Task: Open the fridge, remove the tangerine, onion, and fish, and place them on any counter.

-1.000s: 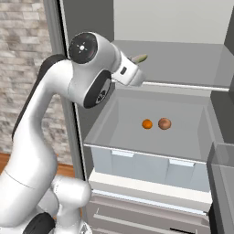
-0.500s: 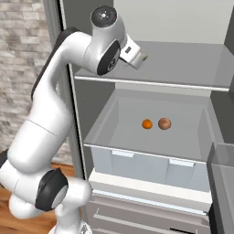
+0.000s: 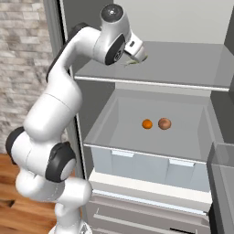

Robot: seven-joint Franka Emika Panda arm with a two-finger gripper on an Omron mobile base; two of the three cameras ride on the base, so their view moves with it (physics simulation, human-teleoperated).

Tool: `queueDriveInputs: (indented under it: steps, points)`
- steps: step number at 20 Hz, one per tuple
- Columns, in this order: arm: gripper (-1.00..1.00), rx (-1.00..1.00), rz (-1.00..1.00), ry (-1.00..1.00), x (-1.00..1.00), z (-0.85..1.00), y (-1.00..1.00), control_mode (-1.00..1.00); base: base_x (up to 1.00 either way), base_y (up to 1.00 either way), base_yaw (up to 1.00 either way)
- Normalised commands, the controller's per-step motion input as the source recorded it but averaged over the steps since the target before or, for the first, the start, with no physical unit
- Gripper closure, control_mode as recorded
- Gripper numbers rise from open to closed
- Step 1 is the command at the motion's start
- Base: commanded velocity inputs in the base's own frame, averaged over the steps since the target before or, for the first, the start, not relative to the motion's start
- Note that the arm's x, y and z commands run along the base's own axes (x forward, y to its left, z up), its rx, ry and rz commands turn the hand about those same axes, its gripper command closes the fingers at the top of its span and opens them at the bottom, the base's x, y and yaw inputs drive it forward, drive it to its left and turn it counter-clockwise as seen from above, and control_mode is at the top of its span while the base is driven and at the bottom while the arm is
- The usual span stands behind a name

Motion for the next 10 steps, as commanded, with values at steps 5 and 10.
queueDriveInputs:
  steps: [5,10]
  points:
    - [-1.0,-0.09,0.0,0.0,0.51,-0.35,-0.03,-1.0,0.0,0.0,0.0]
    - [-1.0,-0.09,0.0,0.0,0.2,-0.26,-0.17,-1.0,0.0,0.0,0.0]
